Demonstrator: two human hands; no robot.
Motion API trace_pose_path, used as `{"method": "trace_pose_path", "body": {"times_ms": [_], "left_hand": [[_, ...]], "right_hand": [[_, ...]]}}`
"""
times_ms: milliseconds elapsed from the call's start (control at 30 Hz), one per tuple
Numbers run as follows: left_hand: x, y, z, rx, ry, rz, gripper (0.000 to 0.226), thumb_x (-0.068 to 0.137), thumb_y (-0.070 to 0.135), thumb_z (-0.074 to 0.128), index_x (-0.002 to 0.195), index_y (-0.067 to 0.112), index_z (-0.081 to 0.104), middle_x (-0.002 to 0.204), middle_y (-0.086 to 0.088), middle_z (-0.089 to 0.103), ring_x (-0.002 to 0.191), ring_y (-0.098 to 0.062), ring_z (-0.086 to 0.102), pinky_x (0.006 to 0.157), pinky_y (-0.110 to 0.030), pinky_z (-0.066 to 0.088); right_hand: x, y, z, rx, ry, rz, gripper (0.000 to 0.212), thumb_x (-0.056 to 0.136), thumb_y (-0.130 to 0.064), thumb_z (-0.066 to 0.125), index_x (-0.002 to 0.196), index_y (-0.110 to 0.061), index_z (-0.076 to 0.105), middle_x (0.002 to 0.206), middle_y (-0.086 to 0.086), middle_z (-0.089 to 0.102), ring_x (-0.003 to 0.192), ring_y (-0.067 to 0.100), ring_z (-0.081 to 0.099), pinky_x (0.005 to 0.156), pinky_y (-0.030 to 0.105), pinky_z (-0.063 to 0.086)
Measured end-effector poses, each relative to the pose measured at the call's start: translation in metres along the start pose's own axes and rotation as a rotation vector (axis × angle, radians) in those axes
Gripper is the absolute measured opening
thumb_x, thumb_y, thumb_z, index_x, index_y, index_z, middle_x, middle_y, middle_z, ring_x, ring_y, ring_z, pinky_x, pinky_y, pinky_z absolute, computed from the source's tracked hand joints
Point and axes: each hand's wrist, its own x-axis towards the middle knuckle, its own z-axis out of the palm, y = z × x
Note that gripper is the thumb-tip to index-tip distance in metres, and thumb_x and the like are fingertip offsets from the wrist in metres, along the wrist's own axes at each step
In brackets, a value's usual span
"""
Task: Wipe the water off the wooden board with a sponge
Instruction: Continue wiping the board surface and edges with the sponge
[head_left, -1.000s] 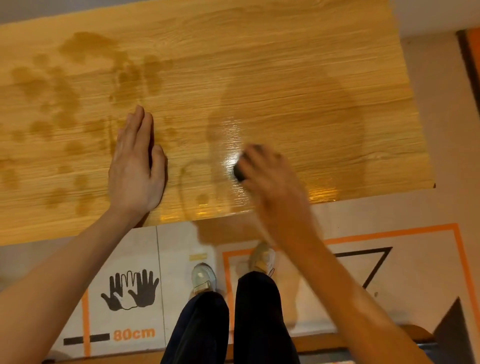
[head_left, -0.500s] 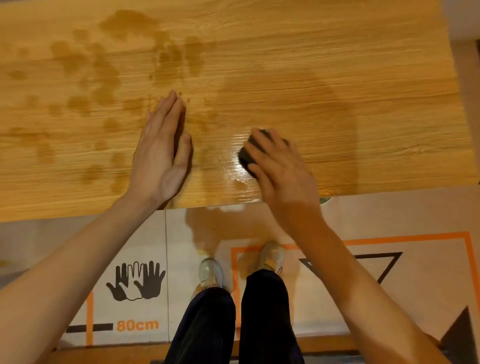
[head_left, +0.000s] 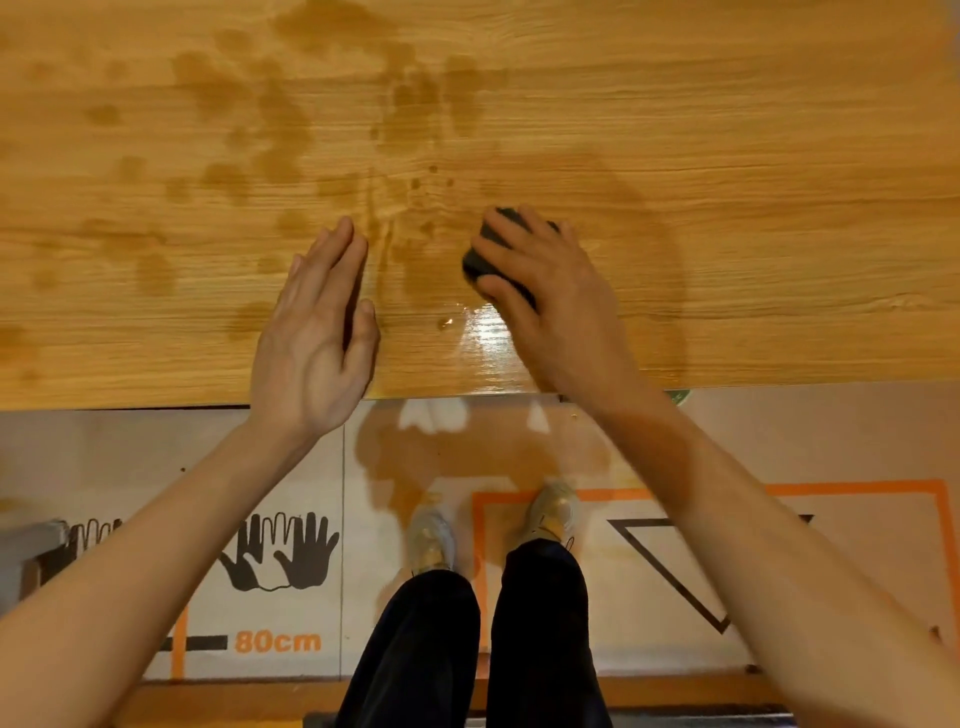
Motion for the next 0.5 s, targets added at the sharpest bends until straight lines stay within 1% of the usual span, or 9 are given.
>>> {"method": "trace_pose_path", "body": {"times_ms": [33, 67, 133, 200, 233, 300, 367, 433, 500], "left_hand": [[-0.001, 0.0, 0.001, -0.005, 0.009, 0.011, 0.052, 0.107, 0.021, 0.036, 0.156, 0.002, 0.034, 0.166, -0.011, 0.028, 0.155, -0.025, 0.022, 0.128, -0.038, 0.014], [-0.001, 0.0, 0.001, -0.01, 0.016, 0.023, 0.051, 0.107, 0.019, 0.037, 0.155, 0.001, 0.034, 0.165, -0.013, 0.028, 0.155, -0.026, 0.022, 0.129, -0.039, 0.015], [0.001, -0.002, 0.001, -0.015, 0.02, 0.029, 0.051, 0.108, 0.018, 0.037, 0.155, 0.0, 0.034, 0.165, -0.013, 0.029, 0.155, -0.027, 0.022, 0.128, -0.041, 0.016], [0.001, -0.001, 0.001, -0.006, 0.014, 0.007, 0.052, 0.108, 0.02, 0.035, 0.156, 0.001, 0.033, 0.166, -0.011, 0.028, 0.156, -0.025, 0.021, 0.129, -0.039, 0.015], [0.001, -0.001, 0.001, 0.004, 0.01, 0.002, 0.052, 0.108, 0.021, 0.034, 0.156, 0.002, 0.033, 0.166, -0.011, 0.027, 0.156, -0.023, 0.02, 0.129, -0.036, 0.013], [0.001, -0.001, 0.001, 0.036, 0.003, 0.012, 0.052, 0.108, 0.022, 0.034, 0.156, 0.002, 0.032, 0.166, -0.01, 0.026, 0.156, -0.021, 0.019, 0.129, -0.035, 0.012], [0.002, -0.001, 0.001, 0.068, 0.0, 0.016, 0.051, 0.11, 0.023, 0.033, 0.157, 0.003, 0.032, 0.167, -0.011, 0.026, 0.156, -0.021, 0.018, 0.129, -0.037, 0.013], [0.003, 0.0, 0.001, 0.079, 0.003, 0.023, 0.051, 0.11, 0.023, 0.033, 0.157, 0.003, 0.032, 0.166, -0.011, 0.026, 0.156, -0.021, 0.019, 0.129, -0.036, 0.012], [0.003, 0.0, 0.001, 0.074, 0.009, 0.025, 0.051, 0.11, 0.022, 0.033, 0.157, 0.002, 0.032, 0.166, -0.012, 0.027, 0.156, -0.022, 0.02, 0.129, -0.035, 0.012]], "right_hand": [[-0.006, 0.01, -0.009, -0.01, -0.032, -0.056, 0.035, 0.099, -0.028, 0.052, 0.132, -0.018, 0.059, 0.147, 0.0, 0.047, 0.143, 0.021, 0.032, 0.119, 0.04, 0.016], [-0.011, 0.022, -0.018, -0.019, -0.024, -0.054, 0.035, 0.098, -0.027, 0.053, 0.131, -0.018, 0.06, 0.146, 0.0, 0.049, 0.142, 0.021, 0.034, 0.119, 0.041, 0.019], [-0.01, 0.038, -0.033, 0.026, 0.129, 0.147, 0.034, 0.098, -0.024, 0.054, 0.131, -0.018, 0.06, 0.146, 0.002, 0.048, 0.142, 0.021, 0.034, 0.12, 0.044, 0.021], [-0.004, 0.029, -0.028, 0.034, 0.302, 0.368, 0.034, 0.099, -0.022, 0.051, 0.131, -0.017, 0.06, 0.147, 0.003, 0.048, 0.143, 0.021, 0.032, 0.119, 0.046, 0.022], [-0.002, 0.015, -0.018, 0.007, 0.332, 0.394, 0.032, 0.099, -0.021, 0.049, 0.127, -0.016, 0.062, 0.146, 0.004, 0.049, 0.142, 0.022, 0.033, 0.118, 0.045, 0.023], [-0.01, -0.019, 0.011, -0.041, 0.295, 0.281, 0.03, 0.1, -0.023, 0.047, 0.122, -0.014, 0.065, 0.141, 0.004, 0.054, 0.139, 0.022, 0.036, 0.116, 0.042, 0.025], [-0.03, -0.043, 0.035, -0.034, 0.16, 0.151, 0.032, 0.101, -0.027, 0.047, 0.127, -0.017, 0.063, 0.144, 0.002, 0.051, 0.142, 0.021, 0.034, 0.12, 0.042, 0.019], [-0.048, -0.041, 0.031, -0.033, 0.074, 0.039, 0.035, 0.1, -0.028, 0.049, 0.132, -0.017, 0.06, 0.147, 0.001, 0.048, 0.144, 0.019, 0.031, 0.12, 0.039, 0.016], [-0.057, -0.02, 0.009, -0.025, 0.067, 0.055, 0.035, 0.099, -0.026, 0.051, 0.131, -0.017, 0.06, 0.146, 0.001, 0.048, 0.144, 0.019, 0.031, 0.12, 0.037, 0.014]]}}
